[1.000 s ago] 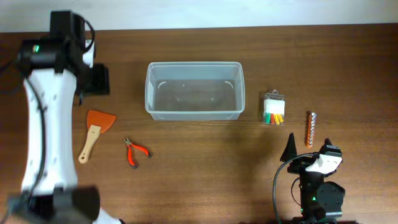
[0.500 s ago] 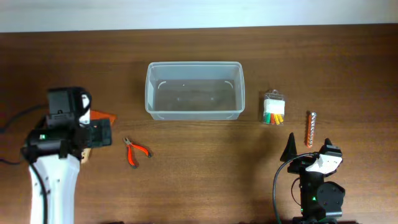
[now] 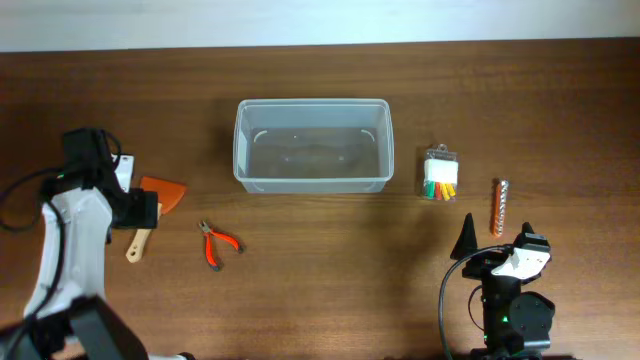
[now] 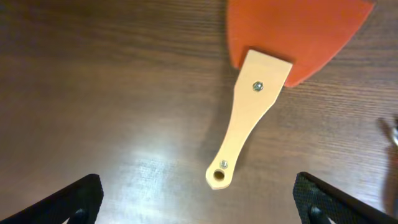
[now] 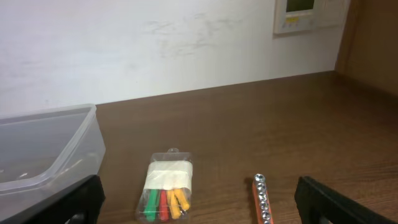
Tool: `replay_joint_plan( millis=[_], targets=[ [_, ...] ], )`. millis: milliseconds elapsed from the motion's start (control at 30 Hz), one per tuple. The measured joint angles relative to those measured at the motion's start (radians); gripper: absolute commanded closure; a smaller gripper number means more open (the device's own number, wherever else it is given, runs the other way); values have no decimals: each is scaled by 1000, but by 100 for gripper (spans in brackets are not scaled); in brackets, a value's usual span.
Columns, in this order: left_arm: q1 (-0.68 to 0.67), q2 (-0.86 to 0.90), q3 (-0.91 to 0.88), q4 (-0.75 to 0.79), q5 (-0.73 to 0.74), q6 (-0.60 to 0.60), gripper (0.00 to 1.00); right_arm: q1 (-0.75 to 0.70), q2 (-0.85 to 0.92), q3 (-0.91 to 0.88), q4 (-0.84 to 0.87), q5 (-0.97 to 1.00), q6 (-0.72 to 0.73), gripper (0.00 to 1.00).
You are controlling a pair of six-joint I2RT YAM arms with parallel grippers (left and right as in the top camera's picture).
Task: Pack container
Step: 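Lower the left gripper onto the orange scraper handle and grasp it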
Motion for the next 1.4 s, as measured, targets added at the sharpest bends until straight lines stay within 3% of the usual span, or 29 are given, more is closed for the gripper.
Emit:
replay_joint_plan(
  millis=[333,1000,1400],
  targets=[
    [0,112,0,32,64,119,2,0,0,0,0,0,0,1],
    [0,288,0,73,82,39,5,0,0,0,0,0,0,1],
    [0,293,0,133,98,31,6,0,0,0,0,0,0,1]
  ],
)
